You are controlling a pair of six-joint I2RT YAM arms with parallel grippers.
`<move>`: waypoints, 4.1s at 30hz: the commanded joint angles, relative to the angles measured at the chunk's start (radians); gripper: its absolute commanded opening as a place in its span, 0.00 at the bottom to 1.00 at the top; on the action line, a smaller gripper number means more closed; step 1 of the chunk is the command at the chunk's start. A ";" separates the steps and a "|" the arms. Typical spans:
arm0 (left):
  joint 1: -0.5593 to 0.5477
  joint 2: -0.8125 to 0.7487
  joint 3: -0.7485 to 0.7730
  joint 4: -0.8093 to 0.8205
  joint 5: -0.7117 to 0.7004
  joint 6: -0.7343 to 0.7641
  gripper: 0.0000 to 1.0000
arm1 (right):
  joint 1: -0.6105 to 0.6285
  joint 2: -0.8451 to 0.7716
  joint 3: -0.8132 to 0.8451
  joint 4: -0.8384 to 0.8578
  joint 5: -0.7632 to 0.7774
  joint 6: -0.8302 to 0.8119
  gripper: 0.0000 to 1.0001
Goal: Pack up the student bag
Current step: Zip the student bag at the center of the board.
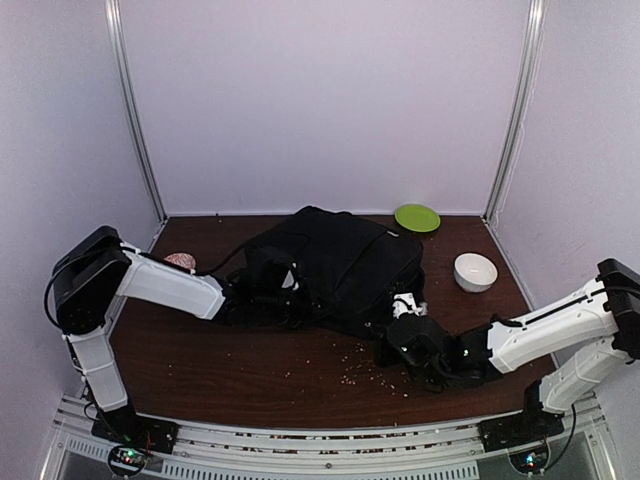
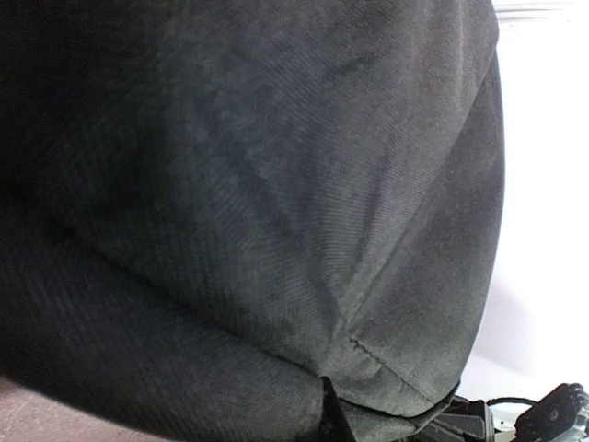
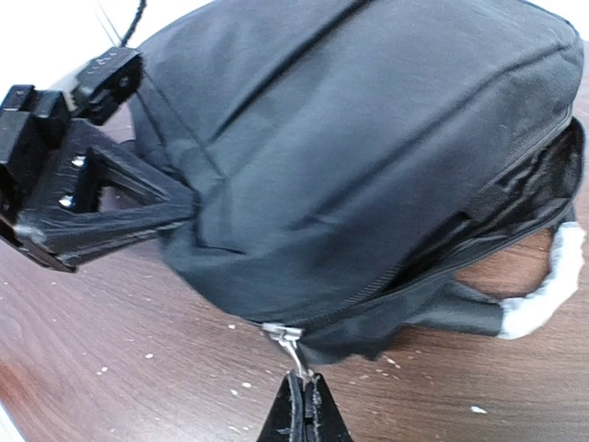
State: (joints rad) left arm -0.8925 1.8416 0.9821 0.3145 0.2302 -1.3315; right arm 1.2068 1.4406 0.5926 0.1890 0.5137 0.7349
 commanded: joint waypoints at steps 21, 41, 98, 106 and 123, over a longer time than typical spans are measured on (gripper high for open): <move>0.027 -0.145 -0.085 -0.101 -0.026 0.127 0.00 | 0.050 0.083 -0.027 0.273 -0.171 -0.039 0.37; 0.027 -0.175 -0.076 -0.120 -0.023 0.141 0.00 | 0.037 0.233 0.180 -0.025 0.029 0.078 0.27; 0.025 -0.184 -0.136 -0.142 -0.052 0.163 0.00 | -0.134 0.090 -0.050 0.045 -0.007 0.173 0.00; 0.026 -0.218 -0.151 -0.172 -0.073 0.194 0.00 | -0.234 0.066 -0.080 0.084 -0.037 0.156 0.00; 0.032 -0.349 -0.346 -0.178 -0.094 0.390 0.00 | -0.267 0.087 -0.001 0.069 -0.295 -0.020 0.00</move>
State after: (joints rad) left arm -0.8635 1.5372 0.6792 0.2020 0.1387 -1.0367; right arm 0.9249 1.5318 0.5510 0.2619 0.3481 0.8051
